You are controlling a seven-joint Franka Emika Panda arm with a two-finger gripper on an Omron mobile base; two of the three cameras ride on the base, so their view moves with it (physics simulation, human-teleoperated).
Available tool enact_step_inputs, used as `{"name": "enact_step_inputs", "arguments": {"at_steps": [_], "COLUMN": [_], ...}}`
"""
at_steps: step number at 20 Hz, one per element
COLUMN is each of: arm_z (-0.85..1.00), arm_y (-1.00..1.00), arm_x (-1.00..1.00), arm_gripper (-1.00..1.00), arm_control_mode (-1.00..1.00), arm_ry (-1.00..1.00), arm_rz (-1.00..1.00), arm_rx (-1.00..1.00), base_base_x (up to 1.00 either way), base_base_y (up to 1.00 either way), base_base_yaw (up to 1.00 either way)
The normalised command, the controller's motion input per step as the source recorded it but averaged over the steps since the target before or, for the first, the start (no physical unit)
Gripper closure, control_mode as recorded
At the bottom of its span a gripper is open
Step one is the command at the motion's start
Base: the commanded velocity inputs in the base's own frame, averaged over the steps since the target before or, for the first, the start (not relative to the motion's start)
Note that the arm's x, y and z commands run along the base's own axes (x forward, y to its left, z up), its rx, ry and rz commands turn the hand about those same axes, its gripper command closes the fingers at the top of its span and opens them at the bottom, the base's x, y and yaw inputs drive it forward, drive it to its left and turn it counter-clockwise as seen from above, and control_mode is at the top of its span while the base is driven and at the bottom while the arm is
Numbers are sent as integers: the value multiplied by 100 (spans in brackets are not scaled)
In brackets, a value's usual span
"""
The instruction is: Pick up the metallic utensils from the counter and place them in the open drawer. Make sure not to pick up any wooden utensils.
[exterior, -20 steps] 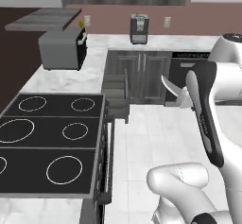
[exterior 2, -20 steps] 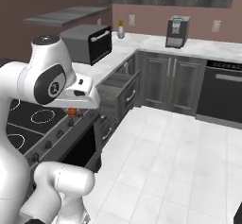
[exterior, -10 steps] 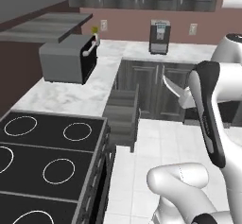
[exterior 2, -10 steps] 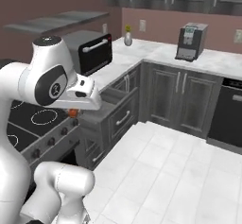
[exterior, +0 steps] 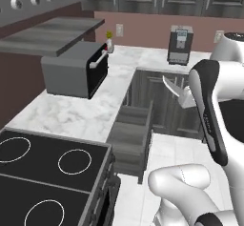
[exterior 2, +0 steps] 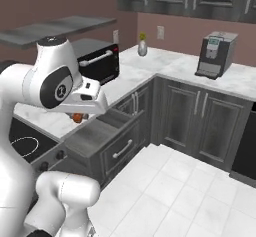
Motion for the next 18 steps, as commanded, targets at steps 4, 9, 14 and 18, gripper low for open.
{"name": "enact_step_inputs", "arguments": {"at_steps": [4,9,14,18], "arm_z": [0,0,0,0], "arm_y": [0,0,0,0], "arm_x": [0,0,0,0], "arm_gripper": [100,100,100,100], "arm_control_mode": [100,100,100,100], "arm_ry": [0,0,0,0], "arm_rz": [0,0,0,0], "arm_rx": [0,0,0,0], "base_base_x": [9,0,0,0], "base_base_y": [44,61,27,0], "base_base_yaw": [-24,-43,-18,0]}}
